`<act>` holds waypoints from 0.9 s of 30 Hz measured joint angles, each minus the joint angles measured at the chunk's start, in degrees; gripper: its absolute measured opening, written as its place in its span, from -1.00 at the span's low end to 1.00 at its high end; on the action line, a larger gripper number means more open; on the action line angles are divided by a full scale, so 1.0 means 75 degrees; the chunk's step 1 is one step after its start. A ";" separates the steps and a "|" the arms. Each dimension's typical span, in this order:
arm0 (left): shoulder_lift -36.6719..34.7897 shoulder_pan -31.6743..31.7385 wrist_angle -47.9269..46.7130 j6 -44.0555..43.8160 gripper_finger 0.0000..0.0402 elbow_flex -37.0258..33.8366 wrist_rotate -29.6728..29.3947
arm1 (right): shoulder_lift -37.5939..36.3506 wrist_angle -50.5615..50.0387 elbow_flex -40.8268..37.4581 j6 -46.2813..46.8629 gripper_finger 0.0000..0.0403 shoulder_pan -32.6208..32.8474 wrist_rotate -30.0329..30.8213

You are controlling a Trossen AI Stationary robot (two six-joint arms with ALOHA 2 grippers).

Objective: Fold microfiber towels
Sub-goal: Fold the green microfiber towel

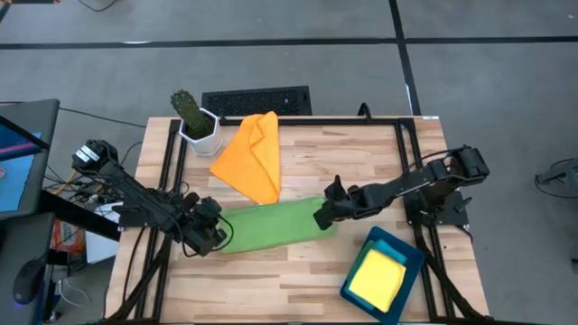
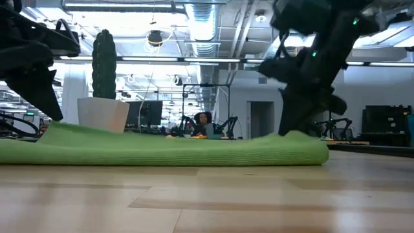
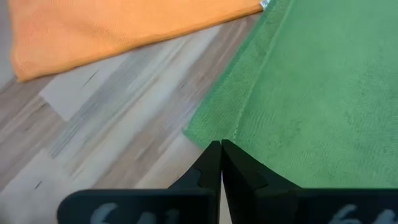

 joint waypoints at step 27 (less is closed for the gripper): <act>-0.0006 0.0099 -0.0063 0.0030 -0.30 0.0029 -0.0739 | 0.0033 -0.0519 -0.0003 -0.0311 -0.16 -0.0123 0.1285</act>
